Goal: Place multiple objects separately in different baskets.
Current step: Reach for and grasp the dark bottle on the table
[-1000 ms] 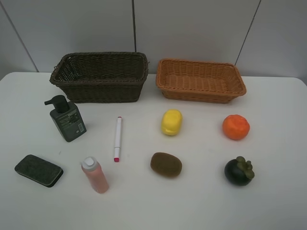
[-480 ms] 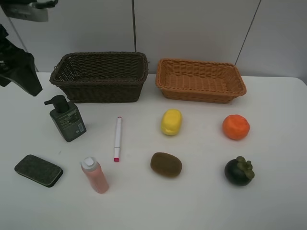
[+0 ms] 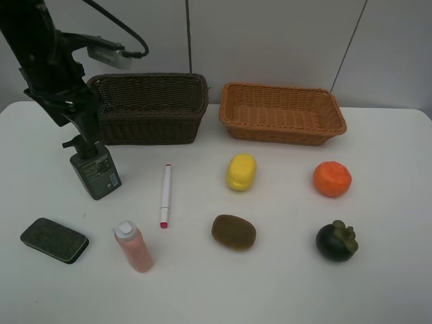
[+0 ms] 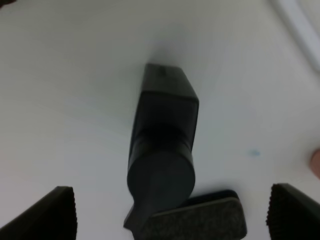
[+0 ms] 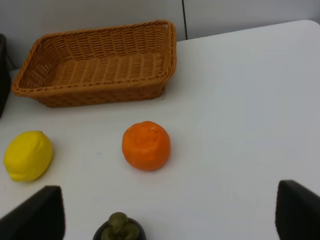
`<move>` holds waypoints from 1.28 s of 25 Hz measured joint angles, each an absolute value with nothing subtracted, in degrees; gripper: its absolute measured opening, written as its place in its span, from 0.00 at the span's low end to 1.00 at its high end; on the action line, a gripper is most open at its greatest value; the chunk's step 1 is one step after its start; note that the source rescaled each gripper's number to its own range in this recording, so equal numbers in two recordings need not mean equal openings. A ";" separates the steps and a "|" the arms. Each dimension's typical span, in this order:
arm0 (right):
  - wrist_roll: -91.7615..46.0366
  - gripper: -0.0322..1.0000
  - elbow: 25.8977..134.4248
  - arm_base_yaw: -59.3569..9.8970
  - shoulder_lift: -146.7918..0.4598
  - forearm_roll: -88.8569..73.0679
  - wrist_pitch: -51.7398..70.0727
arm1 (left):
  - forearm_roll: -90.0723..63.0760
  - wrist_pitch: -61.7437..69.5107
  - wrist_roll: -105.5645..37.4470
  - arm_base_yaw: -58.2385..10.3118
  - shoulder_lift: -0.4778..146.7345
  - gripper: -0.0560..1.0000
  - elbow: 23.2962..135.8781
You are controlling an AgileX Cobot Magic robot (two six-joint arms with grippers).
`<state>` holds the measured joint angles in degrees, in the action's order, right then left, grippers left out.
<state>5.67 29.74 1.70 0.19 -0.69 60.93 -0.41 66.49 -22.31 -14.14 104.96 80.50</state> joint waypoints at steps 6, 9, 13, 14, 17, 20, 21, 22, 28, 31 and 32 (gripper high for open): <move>5.67 0.99 29.74 1.70 0.19 -0.69 60.93 | 3.15 65.14 -21.42 -14.96 109.03 1.00 80.50; 5.67 0.99 29.74 1.70 0.19 -0.69 60.93 | 2.41 65.01 -21.42 -14.96 110.68 1.00 80.50; 5.67 0.99 29.74 1.70 0.19 -0.69 60.93 | 1.49 64.97 -21.72 -14.96 113.28 1.00 80.50; 5.67 0.99 29.74 1.70 0.19 -0.69 60.93 | 1.42 64.65 -21.79 -14.96 114.04 1.00 80.50; 5.67 0.99 29.74 1.70 0.19 -0.69 60.93 | 1.42 62.45 -21.84 -14.96 115.71 1.00 80.50; 5.67 0.99 29.74 1.70 0.19 -0.69 60.93 | 1.47 60.66 -21.84 -14.96 117.18 1.00 80.50; 5.67 0.99 29.74 1.70 0.19 -0.69 60.93 | 1.47 60.42 -21.84 -14.96 117.79 1.00 80.50; 5.67 0.99 29.74 1.70 0.19 -0.69 60.93 | 1.47 60.25 -21.84 -14.96 118.24 1.00 80.50; 5.67 0.99 29.74 1.70 0.19 -0.69 60.93 | 1.47 60.04 -21.79 -14.96 118.90 0.98 80.50; 5.67 0.99 29.74 1.70 0.19 -0.69 60.93 | 1.53 60.04 -21.27 -14.96 118.90 0.78 80.50; 5.67 0.99 29.74 1.70 0.19 -0.69 60.93 | 1.52 60.04 -21.14 -14.96 118.90 0.64 80.50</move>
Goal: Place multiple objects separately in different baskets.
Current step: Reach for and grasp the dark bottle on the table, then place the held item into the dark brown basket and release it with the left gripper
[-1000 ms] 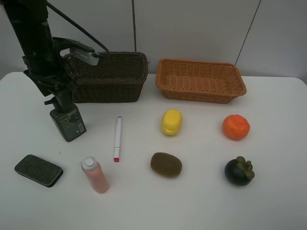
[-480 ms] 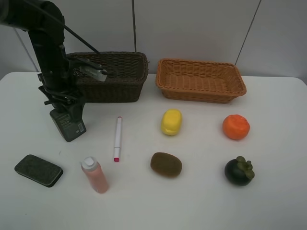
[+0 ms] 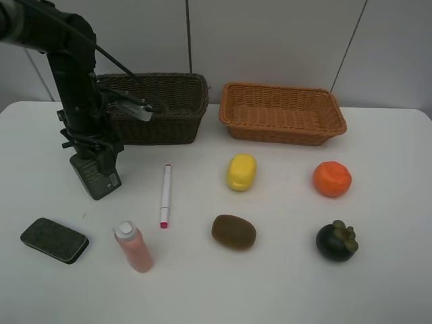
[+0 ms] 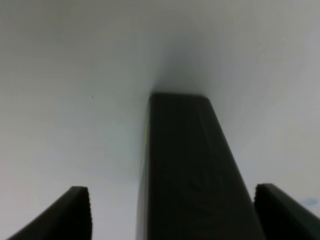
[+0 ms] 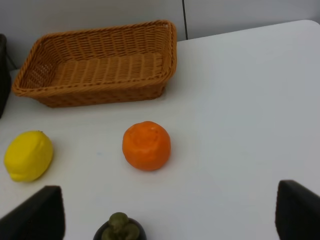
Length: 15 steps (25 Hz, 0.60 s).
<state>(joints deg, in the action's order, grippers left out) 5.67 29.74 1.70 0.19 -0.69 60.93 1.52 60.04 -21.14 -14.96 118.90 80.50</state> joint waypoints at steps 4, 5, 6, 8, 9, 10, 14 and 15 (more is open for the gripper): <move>5.67 0.99 29.74 1.70 0.19 -0.69 60.93 | 1.58 60.51 -20.45 -14.96 118.90 0.40 80.50; 5.67 0.99 29.74 1.70 0.19 -0.69 60.93 | 1.58 60.57 -20.39 -14.96 118.90 0.40 80.50; 5.67 0.99 29.74 1.70 0.19 -0.69 60.93 | 1.65 60.71 -20.39 -14.96 118.90 0.40 80.50; 5.67 0.99 29.74 1.70 0.19 -0.69 60.93 | 1.72 61.66 -20.35 -14.96 118.90 0.40 80.97; 5.67 0.99 29.74 1.70 0.19 -0.69 60.93 | 1.72 62.51 -20.35 -14.96 118.90 0.40 81.72; 5.67 0.99 29.74 1.70 0.19 -0.69 60.93 | 1.72 63.86 -20.27 -14.96 118.90 0.40 83.02; 5.67 0.99 29.74 1.70 0.19 -0.69 60.93 | -0.76 68.54 -18.43 -14.96 117.32 0.40 92.57; 5.67 0.99 29.74 1.70 0.19 -0.69 60.93 | -1.76 68.61 -17.28 -14.96 116.65 0.40 95.18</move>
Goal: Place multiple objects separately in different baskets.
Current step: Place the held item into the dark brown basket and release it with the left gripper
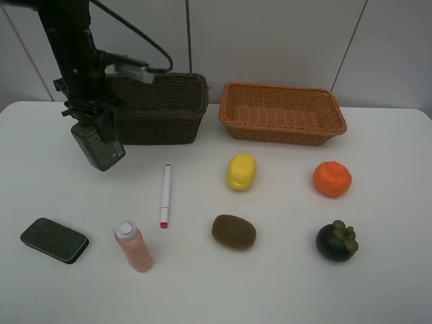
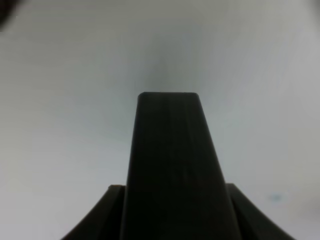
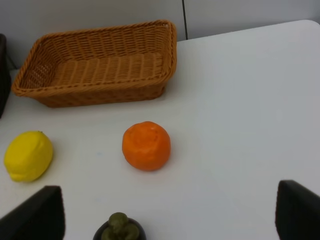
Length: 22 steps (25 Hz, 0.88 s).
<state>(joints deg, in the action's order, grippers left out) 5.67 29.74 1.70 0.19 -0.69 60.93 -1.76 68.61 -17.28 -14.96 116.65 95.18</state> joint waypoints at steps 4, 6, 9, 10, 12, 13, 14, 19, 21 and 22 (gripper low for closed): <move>5.67 0.99 29.74 1.70 0.19 -0.69 60.93 | -4.65 68.73 -10.20 -14.96 115.49 0.40 108.53; 5.67 0.99 29.74 1.70 0.19 -0.69 60.93 | -4.83 68.76 -8.45 -14.90 116.03 0.40 114.71; 5.67 0.99 29.74 1.70 0.19 -0.69 60.93 | -4.53 68.76 -6.89 -14.17 119.14 0.40 121.32; 5.67 0.99 29.74 1.70 0.19 -0.69 60.93 | -4.53 68.71 -6.38 -13.64 120.93 0.40 122.95; 5.67 0.99 29.74 1.70 0.19 -0.69 60.93 | -4.26 67.54 -4.88 -12.43 124.89 0.40 124.76; 5.67 0.99 29.74 1.70 0.19 -0.69 60.93 | -4.09 66.25 -4.01 -11.76 126.58 0.40 125.04; 5.67 0.99 29.74 1.70 0.19 -0.69 60.93 | -3.80 64.70 -3.39 -11.15 128.54 0.40 125.13; 5.67 0.99 29.74 1.70 0.19 -0.69 60.93 | 1.18 58.43 -1.15 -10.29 134.96 0.40 125.13; 5.67 0.99 29.74 1.70 0.19 -0.69 60.93 | 1.49 57.41 -1.09 -10.29 135.67 0.53 125.13; 5.67 0.99 29.74 1.70 0.19 -0.69 60.93 | 1.49 57.15 -1.09 -10.29 135.67 0.68 125.13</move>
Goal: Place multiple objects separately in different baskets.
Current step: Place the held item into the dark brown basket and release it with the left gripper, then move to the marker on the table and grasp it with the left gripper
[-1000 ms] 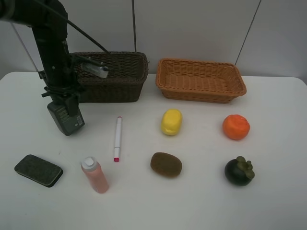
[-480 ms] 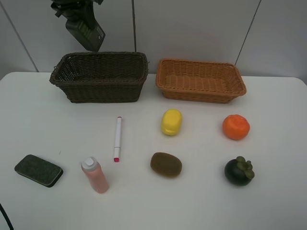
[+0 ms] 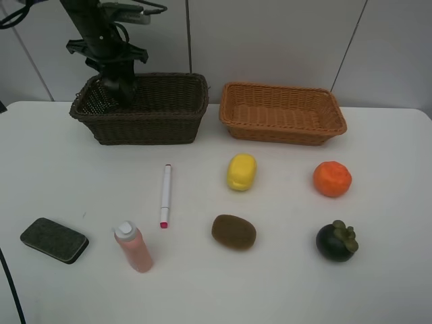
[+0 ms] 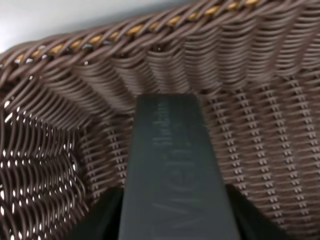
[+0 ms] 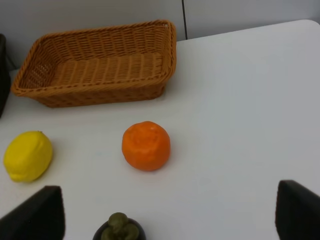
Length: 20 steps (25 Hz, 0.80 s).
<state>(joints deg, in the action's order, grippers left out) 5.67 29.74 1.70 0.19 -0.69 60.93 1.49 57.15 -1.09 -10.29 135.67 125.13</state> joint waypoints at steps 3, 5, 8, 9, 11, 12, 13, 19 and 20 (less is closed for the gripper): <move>5.67 0.99 29.74 1.70 0.19 -0.69 60.93 | 1.49 57.51 -0.87 -10.29 135.48 0.94 125.47; 5.67 0.99 29.74 1.70 0.19 -0.69 60.93 | 1.58 58.98 0.00 -10.29 135.48 0.98 125.50; 5.67 0.99 29.74 1.70 0.19 -0.69 60.91 | 1.33 63.27 1.94 -10.29 135.37 1.00 125.50; 5.67 0.99 29.74 1.70 0.19 -0.69 60.91 | 0.95 65.20 2.53 -10.29 135.30 1.00 125.54; 5.67 0.99 29.74 1.70 0.19 -0.69 60.91 | 0.00 68.55 3.33 -10.29 135.18 1.00 126.36; 5.67 0.99 29.74 1.70 0.19 -0.69 60.91 | -0.53 68.67 3.60 -10.29 134.98 1.00 126.69; 5.67 0.99 29.74 1.70 0.19 -0.69 60.91 | -1.21 68.67 3.73 -10.29 134.49 1.00 126.85; 5.67 0.99 29.74 1.70 0.19 -0.69 60.91 | -7.13 68.67 5.50 -10.29 127.69 1.00 124.03; 5.67 0.99 29.74 1.70 0.19 -0.69 60.91 | -7.54 68.67 5.50 -10.29 126.08 1.00 122.09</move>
